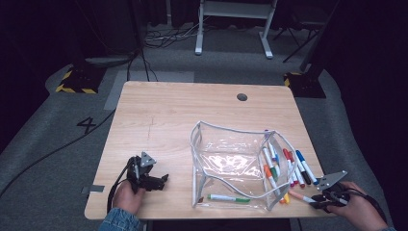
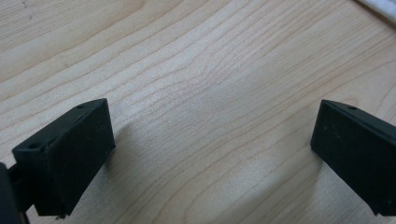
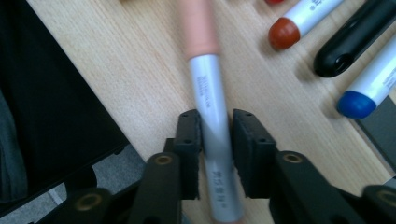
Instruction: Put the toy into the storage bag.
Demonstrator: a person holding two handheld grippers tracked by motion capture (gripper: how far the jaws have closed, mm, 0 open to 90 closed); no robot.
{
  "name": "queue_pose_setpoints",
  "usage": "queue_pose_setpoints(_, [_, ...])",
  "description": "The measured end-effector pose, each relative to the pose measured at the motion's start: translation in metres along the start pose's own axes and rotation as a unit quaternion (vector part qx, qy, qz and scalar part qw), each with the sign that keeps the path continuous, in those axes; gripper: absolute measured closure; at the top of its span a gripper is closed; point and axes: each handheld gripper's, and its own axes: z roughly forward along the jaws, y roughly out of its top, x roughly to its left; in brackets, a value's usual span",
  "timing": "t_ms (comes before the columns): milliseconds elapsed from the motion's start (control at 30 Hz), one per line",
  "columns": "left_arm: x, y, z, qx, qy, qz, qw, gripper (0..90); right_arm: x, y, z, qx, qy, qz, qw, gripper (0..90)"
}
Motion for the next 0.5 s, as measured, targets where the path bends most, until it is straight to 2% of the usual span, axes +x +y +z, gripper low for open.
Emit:
queue_pose_setpoints(200, [0.0, 0.0, 0.0, 0.0, 0.0, 0.0, 1.0, 0.0, 0.002, -0.001, -0.001, 0.01, 0.011, 0.003, 0.9999, 77.0])
queue_pose_setpoints(367, [0.0, 0.0, 0.0, 0.0, 0.0, 0.001, 1.0, 0.0, 0.004, -0.001, -0.01, -0.006, 0.023, 0.027, 0.9993, 77.1])
queue_pose_setpoints(500, [0.0, 0.0, 0.0, -0.001, 0.0, -0.001, 1.0, 0.0, 0.005, 0.003, -0.025, -0.027, 0.021, 0.046, 0.9984, 77.0])
